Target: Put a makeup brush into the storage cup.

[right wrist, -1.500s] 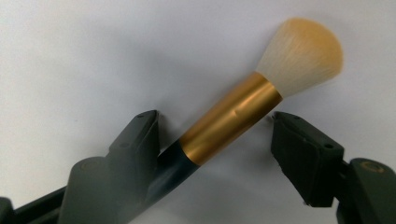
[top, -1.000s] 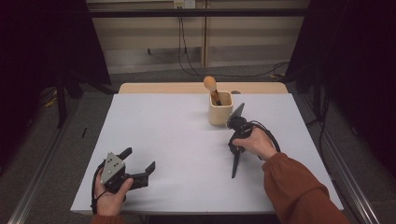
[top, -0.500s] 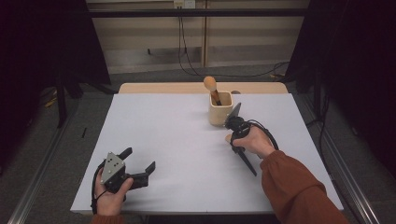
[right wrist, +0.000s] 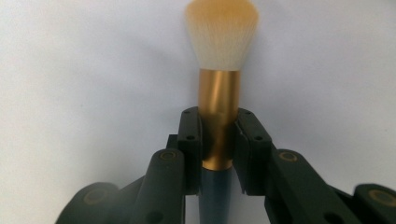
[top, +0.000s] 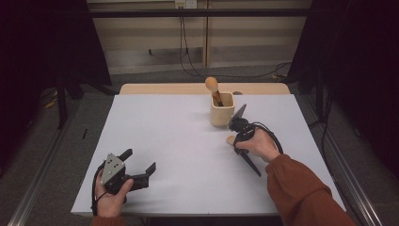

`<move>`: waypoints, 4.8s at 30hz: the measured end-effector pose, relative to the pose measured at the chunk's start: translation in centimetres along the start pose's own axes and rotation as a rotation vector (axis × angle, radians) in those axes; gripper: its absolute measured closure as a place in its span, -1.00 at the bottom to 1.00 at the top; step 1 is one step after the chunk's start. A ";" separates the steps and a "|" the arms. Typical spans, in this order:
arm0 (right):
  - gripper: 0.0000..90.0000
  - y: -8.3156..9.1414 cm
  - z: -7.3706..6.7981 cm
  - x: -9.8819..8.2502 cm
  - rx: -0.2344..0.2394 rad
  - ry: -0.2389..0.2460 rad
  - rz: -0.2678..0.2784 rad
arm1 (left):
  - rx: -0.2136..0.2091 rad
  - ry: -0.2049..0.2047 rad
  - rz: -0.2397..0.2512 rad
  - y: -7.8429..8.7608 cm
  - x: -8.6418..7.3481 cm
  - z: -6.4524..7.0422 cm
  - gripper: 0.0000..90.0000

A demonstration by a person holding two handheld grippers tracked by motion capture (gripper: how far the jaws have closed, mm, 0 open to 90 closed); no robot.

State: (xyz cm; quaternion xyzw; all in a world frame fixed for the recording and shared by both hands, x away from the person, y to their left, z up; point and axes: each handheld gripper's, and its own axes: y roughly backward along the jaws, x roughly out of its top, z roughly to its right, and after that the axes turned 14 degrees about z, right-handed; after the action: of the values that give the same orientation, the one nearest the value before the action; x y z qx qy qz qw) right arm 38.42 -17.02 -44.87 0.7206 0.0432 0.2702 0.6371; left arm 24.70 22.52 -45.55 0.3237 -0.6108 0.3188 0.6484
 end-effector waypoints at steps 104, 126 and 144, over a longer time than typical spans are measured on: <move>0.65 9.8 2.1 -2.6 0.262 0.063 1.217 | 0.002 -0.002 -0.002 0.1 0.0 0.0 -0.93; 0.65 12.7 2.2 1.7 0.207 0.086 1.268 | 0.000 -0.007 -0.003 0.1 0.0 0.0 -0.93; 0.65 12.3 3.4 4.2 0.173 0.040 1.274 | 0.001 -0.005 -0.007 0.1 0.0 -0.1 -0.93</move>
State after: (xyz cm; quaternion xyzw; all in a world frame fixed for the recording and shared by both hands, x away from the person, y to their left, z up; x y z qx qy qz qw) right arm 40.07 -20.59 -32.04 0.6486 -0.3595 0.6047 0.2905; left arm 24.67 22.66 -45.58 0.3269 -0.6113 0.3158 0.6479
